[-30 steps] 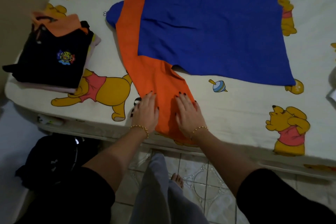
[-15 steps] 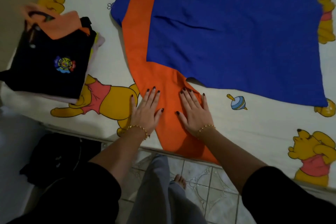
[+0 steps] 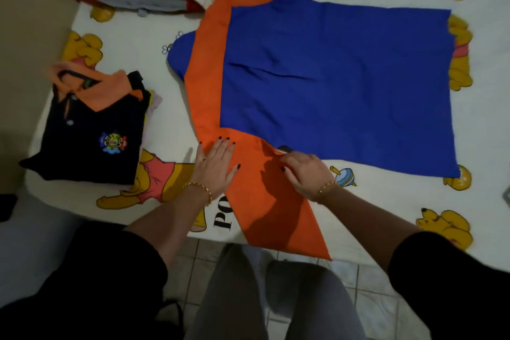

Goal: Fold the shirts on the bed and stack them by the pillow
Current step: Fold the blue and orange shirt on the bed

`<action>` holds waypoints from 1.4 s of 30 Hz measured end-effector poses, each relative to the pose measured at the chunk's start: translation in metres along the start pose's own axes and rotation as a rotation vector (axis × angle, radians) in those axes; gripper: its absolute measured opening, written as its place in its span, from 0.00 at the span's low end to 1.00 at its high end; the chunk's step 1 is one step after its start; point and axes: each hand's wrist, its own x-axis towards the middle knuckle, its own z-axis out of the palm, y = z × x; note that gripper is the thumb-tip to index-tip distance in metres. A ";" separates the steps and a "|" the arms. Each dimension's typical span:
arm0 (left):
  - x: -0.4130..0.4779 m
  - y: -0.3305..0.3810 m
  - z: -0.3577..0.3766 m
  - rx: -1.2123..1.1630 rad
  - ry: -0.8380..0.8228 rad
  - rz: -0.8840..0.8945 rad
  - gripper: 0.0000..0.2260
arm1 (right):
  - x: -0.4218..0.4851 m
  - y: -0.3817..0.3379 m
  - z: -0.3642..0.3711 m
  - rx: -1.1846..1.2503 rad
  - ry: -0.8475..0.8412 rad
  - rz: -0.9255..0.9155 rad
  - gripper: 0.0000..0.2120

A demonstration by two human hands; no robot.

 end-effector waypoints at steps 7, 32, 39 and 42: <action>0.095 0.010 -0.106 0.003 0.123 0.046 0.24 | 0.054 0.072 -0.122 0.027 0.118 0.014 0.24; 0.616 -0.063 -0.234 -0.301 0.266 -0.206 0.19 | 0.526 0.302 -0.276 0.212 0.268 0.278 0.16; 0.697 -0.079 -0.234 -0.676 0.268 -0.432 0.24 | 0.609 0.314 -0.293 0.894 0.444 0.706 0.11; 0.706 -0.076 -0.240 -0.855 0.117 -0.433 0.29 | 0.624 0.314 -0.305 1.302 0.373 0.726 0.08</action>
